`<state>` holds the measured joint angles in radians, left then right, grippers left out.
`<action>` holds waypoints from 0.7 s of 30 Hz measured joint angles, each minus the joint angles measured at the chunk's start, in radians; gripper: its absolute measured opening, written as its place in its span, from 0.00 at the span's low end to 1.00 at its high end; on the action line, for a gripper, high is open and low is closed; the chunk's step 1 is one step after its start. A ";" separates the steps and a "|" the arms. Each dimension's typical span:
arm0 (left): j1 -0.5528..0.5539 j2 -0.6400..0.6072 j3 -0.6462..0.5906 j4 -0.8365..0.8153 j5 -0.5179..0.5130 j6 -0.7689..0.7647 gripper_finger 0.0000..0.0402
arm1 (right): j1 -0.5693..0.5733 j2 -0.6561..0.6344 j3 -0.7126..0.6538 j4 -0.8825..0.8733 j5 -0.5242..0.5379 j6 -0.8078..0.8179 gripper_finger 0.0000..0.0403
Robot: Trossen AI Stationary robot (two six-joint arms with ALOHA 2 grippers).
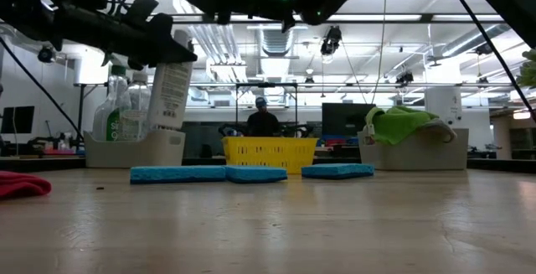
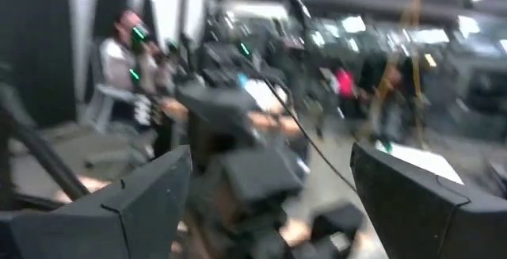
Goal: Pick & Place Kitchen Items
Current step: Put the white plastic restorer bottle into the left gray bin
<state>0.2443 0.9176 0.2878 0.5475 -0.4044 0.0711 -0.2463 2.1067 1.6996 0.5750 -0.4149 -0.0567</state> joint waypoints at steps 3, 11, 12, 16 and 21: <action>0.000 0.000 0.000 0.007 -0.020 0.006 0.31 | 0.006 -0.001 -0.069 0.163 -0.071 0.032 0.85; 0.013 0.000 0.000 0.033 -0.082 0.011 0.32 | 0.011 -0.123 -0.442 0.576 -0.102 0.068 0.85; 0.017 0.000 0.000 0.040 -0.095 0.015 0.32 | 0.010 -0.154 -0.498 0.616 -0.098 0.070 0.85; 0.046 0.001 0.000 0.087 -0.142 0.032 0.32 | 0.008 -0.324 -0.710 0.659 -0.042 0.046 0.85; 0.114 0.002 0.000 0.158 -0.153 0.037 0.32 | 0.022 -0.546 -0.929 0.616 0.007 0.015 0.85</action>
<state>0.3583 0.9200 0.2874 0.7052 -0.5575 0.1085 -0.2246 1.5612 0.7710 1.1913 -0.4077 -0.0420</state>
